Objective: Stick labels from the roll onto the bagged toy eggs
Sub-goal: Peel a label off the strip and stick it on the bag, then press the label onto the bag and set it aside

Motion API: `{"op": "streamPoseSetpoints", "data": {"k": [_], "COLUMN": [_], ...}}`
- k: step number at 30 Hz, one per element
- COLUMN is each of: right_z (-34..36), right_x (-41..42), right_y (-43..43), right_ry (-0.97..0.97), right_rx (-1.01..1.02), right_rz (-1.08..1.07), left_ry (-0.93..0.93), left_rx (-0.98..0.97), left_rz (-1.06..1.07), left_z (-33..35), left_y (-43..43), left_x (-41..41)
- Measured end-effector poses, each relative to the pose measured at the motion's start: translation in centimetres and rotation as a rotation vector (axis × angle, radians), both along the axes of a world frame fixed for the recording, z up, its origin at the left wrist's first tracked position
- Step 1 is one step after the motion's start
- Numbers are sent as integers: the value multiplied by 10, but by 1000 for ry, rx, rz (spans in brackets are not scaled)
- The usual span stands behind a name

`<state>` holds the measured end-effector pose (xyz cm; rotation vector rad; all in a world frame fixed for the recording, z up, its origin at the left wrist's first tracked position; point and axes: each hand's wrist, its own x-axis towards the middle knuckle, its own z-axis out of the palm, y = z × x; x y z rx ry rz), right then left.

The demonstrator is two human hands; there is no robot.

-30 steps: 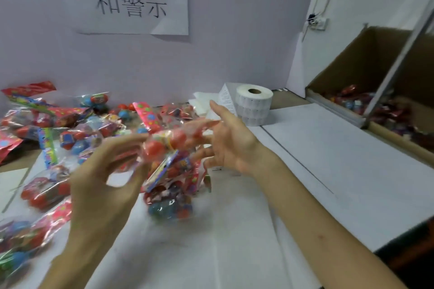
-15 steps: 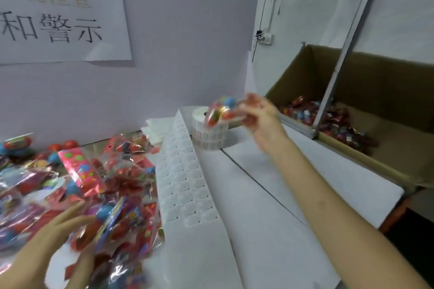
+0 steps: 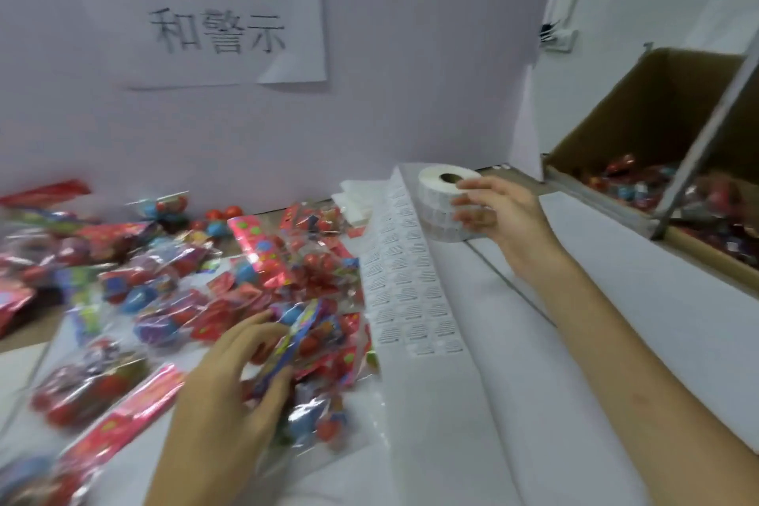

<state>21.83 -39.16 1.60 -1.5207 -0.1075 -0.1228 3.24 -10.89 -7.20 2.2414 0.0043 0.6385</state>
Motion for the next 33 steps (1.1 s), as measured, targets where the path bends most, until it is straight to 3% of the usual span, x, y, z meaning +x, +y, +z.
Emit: {"op": "streamPoseSetpoints", "data": {"k": [2, 5, 8, 11, 18, 20, 23, 26, 29, 31, 33], "right_z": [21, 24, -2, -31, -25, -15, -10, -27, -44, -48, -47], "right_x": [-23, -49, -62, -63, -58, -61, -69, -80, -90, -94, -96], "right_y": [36, 99, 150, 173, 149, 137, 118, 111, 113, 116, 118], "right_ry": [-159, -308, -340, -384, -414, -390, -210, -45, 15, 21, 15], "right_rx": [-93, -418, -769, -884, -604, -402, 10, 233, 230, 212, 201], "right_rz": [195, 377, 370, 299, 152, 152, 296, 482, 507, 500, 486], "left_ry": [-19, 18, 18, 41, 54, 38, 28, -24, -64, 64, 201], "left_rx": [2, -2, 84, 90, 91, 56, -62, -284, -615, -850, -927], "left_rz": [-24, -19, -5, -12, -9, -14, 8, 46, 15, -88, -202], "left_z": [1, 2, 3, 4, 4, 4, 5, 10, 21, 28, 31], "left_y": [-5, 1, 2, 1, 5, 7, 7, 7, 9, 12, 13], "left_x": [2, -2, -3, -5, -6, -5, -3, -3, -3, -3, -4]}}
